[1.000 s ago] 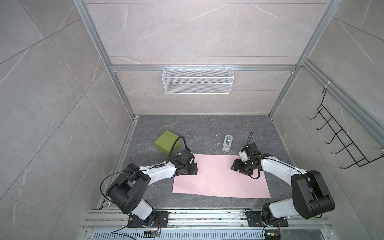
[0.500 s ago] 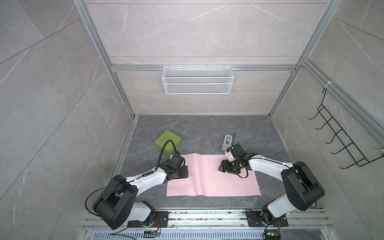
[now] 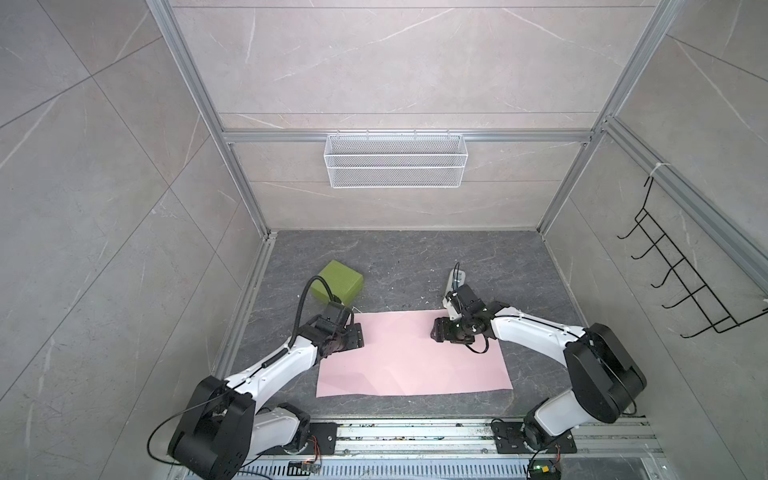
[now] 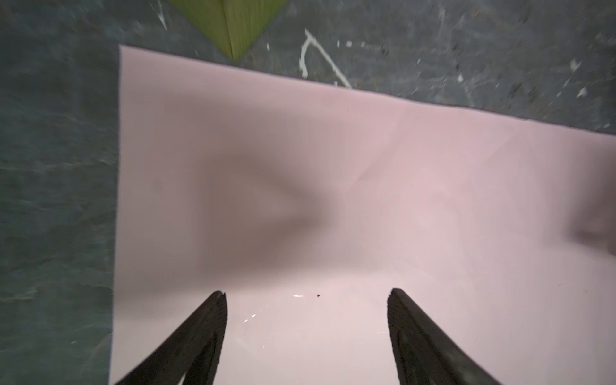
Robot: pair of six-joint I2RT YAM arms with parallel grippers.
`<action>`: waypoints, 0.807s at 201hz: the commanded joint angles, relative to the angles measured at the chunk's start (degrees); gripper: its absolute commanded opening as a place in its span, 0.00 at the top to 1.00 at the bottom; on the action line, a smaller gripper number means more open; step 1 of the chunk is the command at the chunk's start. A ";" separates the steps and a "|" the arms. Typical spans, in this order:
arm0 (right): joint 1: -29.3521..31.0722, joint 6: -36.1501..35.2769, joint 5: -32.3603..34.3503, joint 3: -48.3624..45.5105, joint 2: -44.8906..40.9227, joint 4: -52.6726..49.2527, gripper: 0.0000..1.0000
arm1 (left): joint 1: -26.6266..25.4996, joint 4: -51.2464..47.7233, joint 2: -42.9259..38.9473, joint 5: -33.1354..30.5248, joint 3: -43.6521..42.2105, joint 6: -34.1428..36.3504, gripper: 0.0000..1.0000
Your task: Wrap the gift box in paper
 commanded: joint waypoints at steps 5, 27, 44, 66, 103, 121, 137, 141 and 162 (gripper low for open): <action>0.50 -0.71 0.36 1.86 -3.98 4.19 0.27 | 9.68 0.80 -3.08 2.93 4.92 -2.37 0.12; 1.03 -0.15 -0.15 2.75 -3.23 5.65 0.26 | 18.10 5.52 2.01 10.31 8.13 -7.00 0.07; 1.13 -0.11 -0.27 2.96 -2.48 5.93 0.26 | 20.44 8.72 9.28 13.57 11.48 -8.47 0.01; 1.13 0.28 -0.33 2.41 -2.44 6.05 0.26 | 20.67 9.75 18.31 13.85 16.75 -7.49 0.01; 1.17 0.38 0.42 1.11 -3.15 5.50 0.27 | 20.57 9.62 28.41 11.73 24.04 -2.98 0.05; 1.04 0.07 1.46 1.32 -3.37 4.24 0.26 | 19.61 9.33 32.39 14.36 27.04 0.03 0.12; -0.44 -0.63 1.54 1.55 -3.92 3.51 0.26 | 17.93 8.17 35.30 17.31 29.78 3.34 0.18; -1.03 -0.98 1.37 1.62 -4.07 3.54 0.26 | 17.34 7.72 36.01 17.87 30.57 4.19 0.19; -4.43 -2.19 -0.48 2.94 -3.50 4.36 0.25 | 13.55 5.09 39.88 21.25 35.10 9.28 0.26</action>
